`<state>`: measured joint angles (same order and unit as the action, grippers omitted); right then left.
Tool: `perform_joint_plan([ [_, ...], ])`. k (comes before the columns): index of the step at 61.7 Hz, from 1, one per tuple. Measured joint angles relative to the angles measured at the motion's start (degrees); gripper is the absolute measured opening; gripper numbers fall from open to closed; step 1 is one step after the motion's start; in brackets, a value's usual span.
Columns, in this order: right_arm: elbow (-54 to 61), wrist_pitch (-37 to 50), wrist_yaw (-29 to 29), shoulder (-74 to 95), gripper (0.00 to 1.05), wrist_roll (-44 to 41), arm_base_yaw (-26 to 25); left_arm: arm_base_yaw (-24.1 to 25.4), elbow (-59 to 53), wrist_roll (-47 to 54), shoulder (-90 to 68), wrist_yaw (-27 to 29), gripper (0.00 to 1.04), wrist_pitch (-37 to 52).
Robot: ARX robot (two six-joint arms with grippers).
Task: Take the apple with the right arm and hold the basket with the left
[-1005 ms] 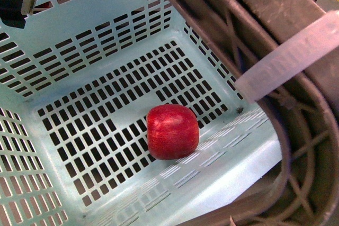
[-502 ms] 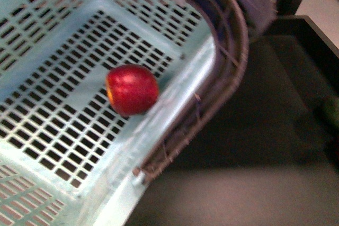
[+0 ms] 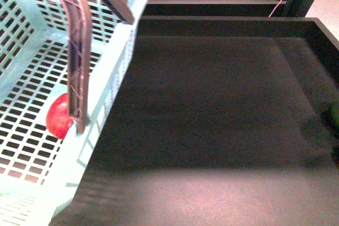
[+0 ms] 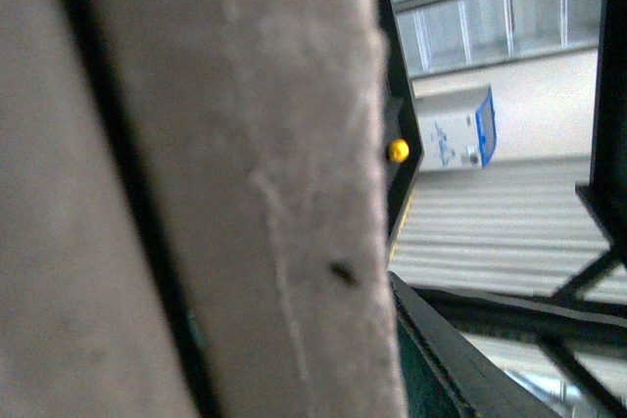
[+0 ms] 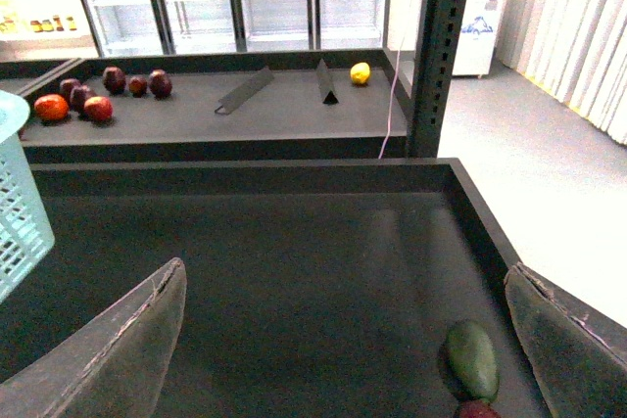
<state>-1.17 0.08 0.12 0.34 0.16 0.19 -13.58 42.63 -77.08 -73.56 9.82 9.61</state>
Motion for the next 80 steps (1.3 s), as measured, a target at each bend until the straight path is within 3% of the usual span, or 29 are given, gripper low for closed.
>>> perform_joint_plan([
  [20, 0.0, 0.0, 0.0, 0.0, 0.96, 0.0, 0.0, 9.7, -1.3, -6.4, -10.3, -1.1, 0.32, 7.6],
  [41, 0.0, 0.0, 0.0, 0.0, 0.96, 0.0, 0.0, 14.8, -0.8, -6.2, -21.8, -6.7, 0.32, 6.8],
  [60, 0.0, 0.0, 0.0, 0.0, 0.96, 0.0, 0.0, 17.0, -1.3, -4.3, -22.2, -9.4, 0.32, 4.9],
  [80, 0.0, 0.0, 0.0, 0.0, 0.96, 0.0, 0.0, 16.4, -2.0, -3.5, -16.3, -9.2, 0.87, 1.5],
])
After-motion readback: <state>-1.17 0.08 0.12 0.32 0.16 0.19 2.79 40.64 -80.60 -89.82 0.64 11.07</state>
